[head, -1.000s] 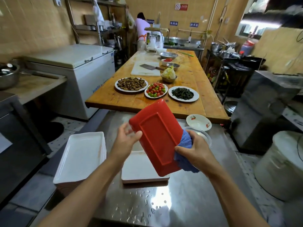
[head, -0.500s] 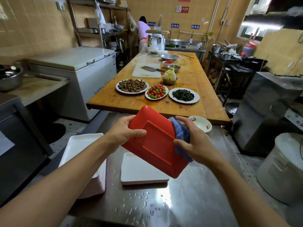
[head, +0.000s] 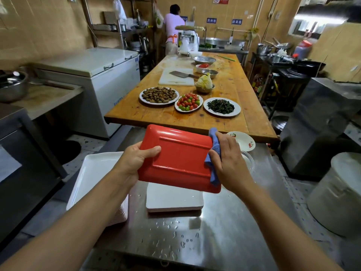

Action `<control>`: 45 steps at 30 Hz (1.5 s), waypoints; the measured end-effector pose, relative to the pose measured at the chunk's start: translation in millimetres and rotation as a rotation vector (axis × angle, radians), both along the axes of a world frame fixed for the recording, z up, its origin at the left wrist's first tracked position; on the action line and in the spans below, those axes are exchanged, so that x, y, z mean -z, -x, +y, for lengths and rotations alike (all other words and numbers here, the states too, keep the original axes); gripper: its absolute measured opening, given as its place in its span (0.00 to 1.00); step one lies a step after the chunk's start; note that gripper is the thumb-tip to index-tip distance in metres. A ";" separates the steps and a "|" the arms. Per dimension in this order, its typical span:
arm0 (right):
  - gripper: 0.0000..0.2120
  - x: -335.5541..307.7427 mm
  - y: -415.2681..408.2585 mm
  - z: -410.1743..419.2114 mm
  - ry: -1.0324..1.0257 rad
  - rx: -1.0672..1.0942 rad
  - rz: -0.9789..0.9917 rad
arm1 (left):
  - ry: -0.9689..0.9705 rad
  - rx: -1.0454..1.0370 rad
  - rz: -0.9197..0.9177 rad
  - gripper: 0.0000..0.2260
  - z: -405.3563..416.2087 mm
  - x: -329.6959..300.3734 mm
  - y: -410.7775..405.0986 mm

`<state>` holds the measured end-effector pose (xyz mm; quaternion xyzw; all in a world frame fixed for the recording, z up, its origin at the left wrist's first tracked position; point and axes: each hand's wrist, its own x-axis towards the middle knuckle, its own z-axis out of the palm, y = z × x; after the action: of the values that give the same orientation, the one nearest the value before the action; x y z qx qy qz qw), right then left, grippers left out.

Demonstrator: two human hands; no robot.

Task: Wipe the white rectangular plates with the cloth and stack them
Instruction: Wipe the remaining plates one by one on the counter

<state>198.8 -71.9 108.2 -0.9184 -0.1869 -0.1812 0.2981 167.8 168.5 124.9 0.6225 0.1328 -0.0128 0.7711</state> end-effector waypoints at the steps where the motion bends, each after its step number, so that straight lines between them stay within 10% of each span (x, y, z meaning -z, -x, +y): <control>1: 0.24 1.5 2.4 2.1 -0.011 0.004 0.007 | 0.037 -0.014 0.029 0.07 -2.5 2.4 -0.6; 12: 0.25 29.9 43.0 -11.4 0.028 -0.071 -0.102 | 0.269 -0.052 0.333 0.09 -15.7 10.6 -1.0; 25: 0.22 27.7 70.7 100.1 0.024 -0.344 -0.086 | 0.494 -0.124 0.191 0.19 -22.5 15.5 18.6; 32: 0.29 13.1 37.6 103.8 0.271 -0.294 -0.071 | 0.455 -0.207 0.143 0.09 7.1 22.8 33.9; 45: 0.13 39.7 18.3 87.6 -0.254 -0.073 0.136 | 0.442 -0.287 0.108 0.08 71.1 33.4 59.5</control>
<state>180.5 15.8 68.5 -0.8760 -0.1749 -0.1297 0.4303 108.3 239.7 91.5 0.4120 0.2547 0.0350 0.8742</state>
